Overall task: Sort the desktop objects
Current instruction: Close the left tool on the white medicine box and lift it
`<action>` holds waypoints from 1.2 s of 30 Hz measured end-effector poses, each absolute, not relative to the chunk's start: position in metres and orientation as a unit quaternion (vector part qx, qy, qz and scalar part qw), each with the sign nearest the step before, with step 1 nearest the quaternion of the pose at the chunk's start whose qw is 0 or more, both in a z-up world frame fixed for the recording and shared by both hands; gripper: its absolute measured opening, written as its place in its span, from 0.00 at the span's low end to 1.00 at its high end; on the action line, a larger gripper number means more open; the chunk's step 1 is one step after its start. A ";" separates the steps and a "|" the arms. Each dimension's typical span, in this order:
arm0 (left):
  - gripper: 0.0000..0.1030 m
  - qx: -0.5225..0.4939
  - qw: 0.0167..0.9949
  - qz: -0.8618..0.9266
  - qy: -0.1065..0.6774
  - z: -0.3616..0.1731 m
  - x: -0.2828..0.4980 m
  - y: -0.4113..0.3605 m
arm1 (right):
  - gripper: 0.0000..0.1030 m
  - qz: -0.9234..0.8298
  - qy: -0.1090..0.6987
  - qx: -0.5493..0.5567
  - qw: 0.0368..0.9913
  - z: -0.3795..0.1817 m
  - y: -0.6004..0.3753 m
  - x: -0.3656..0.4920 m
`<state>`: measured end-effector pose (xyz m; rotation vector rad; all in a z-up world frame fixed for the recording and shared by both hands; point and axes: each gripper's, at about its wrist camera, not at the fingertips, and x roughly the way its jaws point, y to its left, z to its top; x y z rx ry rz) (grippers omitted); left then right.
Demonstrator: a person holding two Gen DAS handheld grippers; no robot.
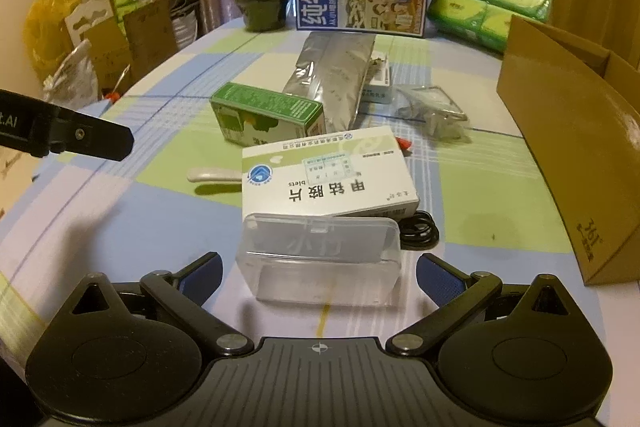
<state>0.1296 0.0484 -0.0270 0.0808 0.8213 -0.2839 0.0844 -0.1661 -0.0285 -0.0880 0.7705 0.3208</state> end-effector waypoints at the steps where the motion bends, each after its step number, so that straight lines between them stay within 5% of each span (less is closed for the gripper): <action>1: 0.99 0.037 0.904 -0.142 0.401 -0.030 0.131 0.048 | 0.98 0.157 0.373 -0.043 0.914 -0.029 -0.166 0.085; 7: 0.99 0.073 0.897 -0.159 0.405 -0.039 0.136 0.039 | 0.97 0.154 0.376 -0.043 0.913 -0.036 -0.166 0.093; 11: 0.99 0.077 0.894 -0.166 0.409 -0.044 0.140 0.038 | 0.81 0.156 0.377 -0.044 0.912 -0.038 -0.168 0.094; 29: 0.99 0.169 0.875 -0.271 0.364 -0.060 0.150 -0.023 | 0.80 0.097 0.363 -0.038 0.926 -0.025 -0.249 0.084; 36: 0.86 0.286 0.831 -0.330 0.346 -0.083 0.157 -0.058 | 0.80 0.093 0.360 -0.028 0.928 -0.022 -0.258 0.083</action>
